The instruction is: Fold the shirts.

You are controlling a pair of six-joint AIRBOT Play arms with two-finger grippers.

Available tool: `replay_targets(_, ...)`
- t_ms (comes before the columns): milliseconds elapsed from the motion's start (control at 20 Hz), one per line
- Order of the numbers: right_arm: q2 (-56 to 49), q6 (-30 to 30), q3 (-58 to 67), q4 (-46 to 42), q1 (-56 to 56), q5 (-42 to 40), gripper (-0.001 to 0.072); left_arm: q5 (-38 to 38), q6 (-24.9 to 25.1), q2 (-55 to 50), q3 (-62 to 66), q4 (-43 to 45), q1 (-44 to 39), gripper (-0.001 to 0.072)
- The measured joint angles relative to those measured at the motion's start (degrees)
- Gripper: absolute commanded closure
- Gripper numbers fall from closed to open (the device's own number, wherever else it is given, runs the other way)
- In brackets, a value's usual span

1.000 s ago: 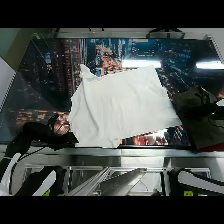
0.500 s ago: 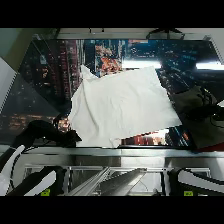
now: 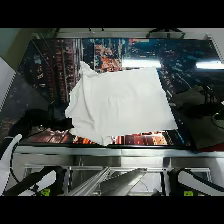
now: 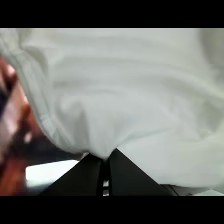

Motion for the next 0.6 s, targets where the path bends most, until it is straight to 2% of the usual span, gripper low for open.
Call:
replay_targets(150, 0.9, 2.2, -3.0, -0.2, 1.6, 1.3, 0.0330, 1.0, -0.2, -0.1, 2.3, 2.1, 1.6, 0.0692)
replay_targets(350, 0.9, 6.5, -8.2, -4.9, -0.2, 1.5, 0.0329, 1.3, 0.9, -0.1, 3.3, 3.8, 2.5, 0.0692)
replay_targets(600, 0.3, 5.1, -14.1, -4.7, -0.5, -0.3, 0.0329, 1.3, 1.6, -0.1, 3.7, 8.1, 4.4, 0.0692)
